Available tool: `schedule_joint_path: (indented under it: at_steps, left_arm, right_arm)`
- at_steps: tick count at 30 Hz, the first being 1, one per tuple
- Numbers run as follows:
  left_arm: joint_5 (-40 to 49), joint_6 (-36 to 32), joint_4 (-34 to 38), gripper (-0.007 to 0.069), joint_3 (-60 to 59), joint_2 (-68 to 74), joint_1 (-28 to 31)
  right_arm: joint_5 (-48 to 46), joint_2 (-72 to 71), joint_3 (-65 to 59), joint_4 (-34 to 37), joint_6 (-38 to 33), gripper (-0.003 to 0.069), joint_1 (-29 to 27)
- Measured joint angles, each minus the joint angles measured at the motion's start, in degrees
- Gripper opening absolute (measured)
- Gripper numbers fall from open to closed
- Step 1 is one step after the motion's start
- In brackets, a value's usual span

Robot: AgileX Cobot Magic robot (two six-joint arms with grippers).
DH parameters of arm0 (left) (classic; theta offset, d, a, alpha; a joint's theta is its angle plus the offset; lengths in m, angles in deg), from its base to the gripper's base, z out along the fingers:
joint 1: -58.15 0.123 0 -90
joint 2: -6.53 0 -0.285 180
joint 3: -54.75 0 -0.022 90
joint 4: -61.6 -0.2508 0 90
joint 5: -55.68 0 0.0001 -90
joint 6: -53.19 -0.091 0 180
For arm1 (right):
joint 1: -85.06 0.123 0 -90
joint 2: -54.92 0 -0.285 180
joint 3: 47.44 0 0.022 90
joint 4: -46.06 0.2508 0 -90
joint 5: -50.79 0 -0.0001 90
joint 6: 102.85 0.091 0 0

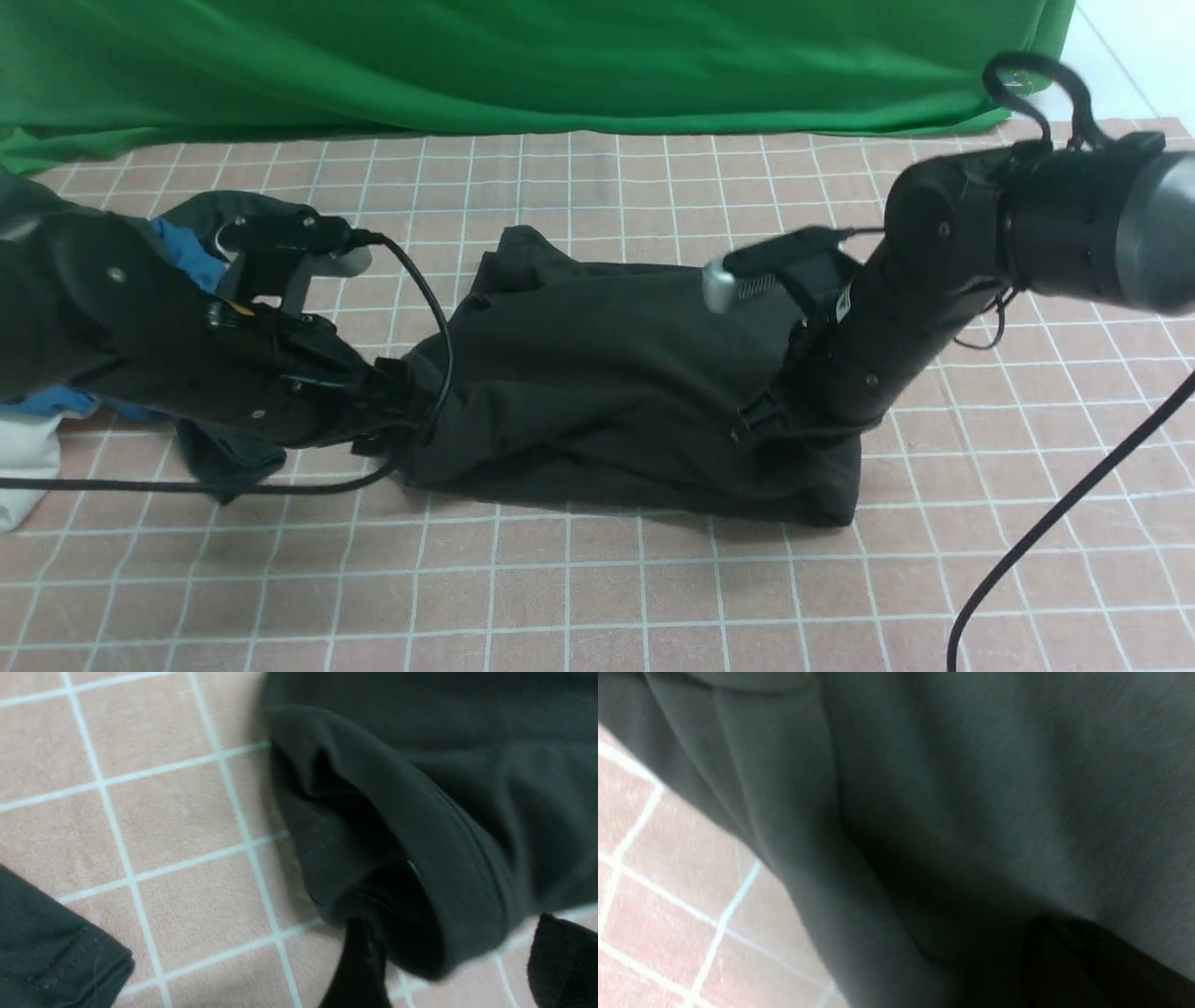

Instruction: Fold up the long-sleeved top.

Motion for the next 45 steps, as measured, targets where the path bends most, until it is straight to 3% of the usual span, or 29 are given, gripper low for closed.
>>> schedule_joint_path:
  at_steps: [10,21,27,45]
  left_arm:
    - [-5.97,2.92,7.20,0.0595,0.00,6.89,0.00]
    - [-2.36,1.33,10.55,0.0595,0.87,4.97,0.00]
    - [-9.86,0.66,10.69,0.0595,1.50,1.87,0.00]
    - [-8.88,0.25,10.95,0.0567,2.20,13.22,0.00]
  right_arm:
    - [0.53,-0.12,-0.34,0.10,-0.05,0.0099,0.00]
    - [0.62,-0.12,-0.34,0.16,-0.91,0.0099,0.00]
    - [1.18,-0.12,-0.34,0.22,-1.38,0.0099,0.00]
    - [2.41,-0.12,-0.45,0.22,-2.18,0.0098,0.00]
